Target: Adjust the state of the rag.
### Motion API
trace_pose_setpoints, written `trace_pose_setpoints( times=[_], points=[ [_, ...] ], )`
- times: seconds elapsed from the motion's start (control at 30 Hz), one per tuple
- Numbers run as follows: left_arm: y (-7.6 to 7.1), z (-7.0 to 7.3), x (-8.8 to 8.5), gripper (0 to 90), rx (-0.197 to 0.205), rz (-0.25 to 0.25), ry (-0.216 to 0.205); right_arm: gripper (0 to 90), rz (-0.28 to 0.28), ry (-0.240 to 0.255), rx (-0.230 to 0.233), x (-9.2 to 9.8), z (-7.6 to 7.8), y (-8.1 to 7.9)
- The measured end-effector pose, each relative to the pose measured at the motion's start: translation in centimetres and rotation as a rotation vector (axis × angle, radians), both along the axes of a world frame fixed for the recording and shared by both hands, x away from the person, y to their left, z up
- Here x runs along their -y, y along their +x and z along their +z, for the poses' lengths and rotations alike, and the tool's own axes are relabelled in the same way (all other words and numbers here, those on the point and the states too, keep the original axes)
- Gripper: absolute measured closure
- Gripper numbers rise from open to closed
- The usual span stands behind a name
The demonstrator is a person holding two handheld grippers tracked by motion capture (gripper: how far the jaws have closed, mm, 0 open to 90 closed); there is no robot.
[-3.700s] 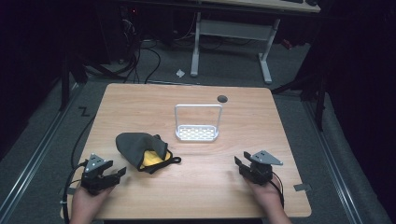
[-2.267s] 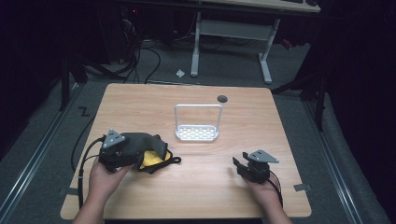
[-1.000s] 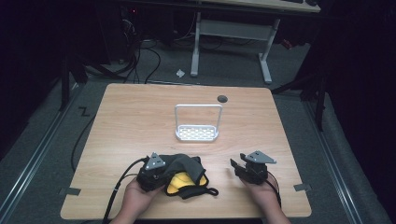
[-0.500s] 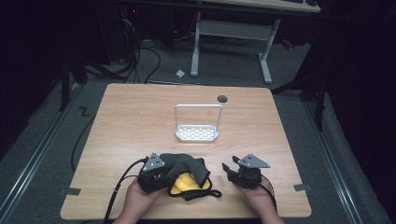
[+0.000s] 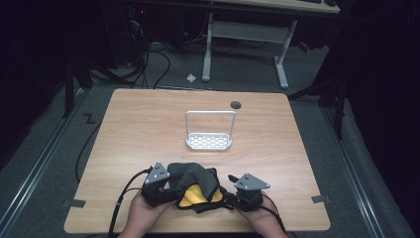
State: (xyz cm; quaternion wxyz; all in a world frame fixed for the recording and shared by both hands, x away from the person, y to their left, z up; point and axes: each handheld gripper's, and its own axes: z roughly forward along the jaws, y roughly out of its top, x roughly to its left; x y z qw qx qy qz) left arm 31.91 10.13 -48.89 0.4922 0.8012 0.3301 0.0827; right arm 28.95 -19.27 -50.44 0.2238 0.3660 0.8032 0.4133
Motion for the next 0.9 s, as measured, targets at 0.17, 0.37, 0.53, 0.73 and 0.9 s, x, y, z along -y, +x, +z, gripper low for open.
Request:
trace_pose_setpoints(
  times=[0.17, 0.37, 0.53, 0.73, 0.9],
  points=[
    [-0.3, 0.5, 0.2, 48.7, 0.013, -0.004, -0.006, 49.2, -0.015, 0.013, 0.0, 0.4, 0.2, 0.0],
    [0.8, 0.8, 1.9, 46.6, 0.042, -0.011, 0.032, 49.2, -0.024, 0.01, -0.006, 0.6, 0.1, -0.2],
    [1.5, 0.0, 2.0, 78.5, 0.018, 0.003, 0.066, 49.2, 0.003, -0.012, -0.017, 0.3, -0.3, -0.6],
    [1.5, 0.2, 1.2, 81.8, 0.025, 0.035, 0.032, 47.9, 0.055, -0.015, -0.069, -0.7, -1.0, -0.7],
    [1.3, 0.2, 0.7, 82.5, 0.019, 0.042, 0.016, 49.3, 0.12, -0.046, -0.12, -1.9, -1.9, -0.6]
  ],
)
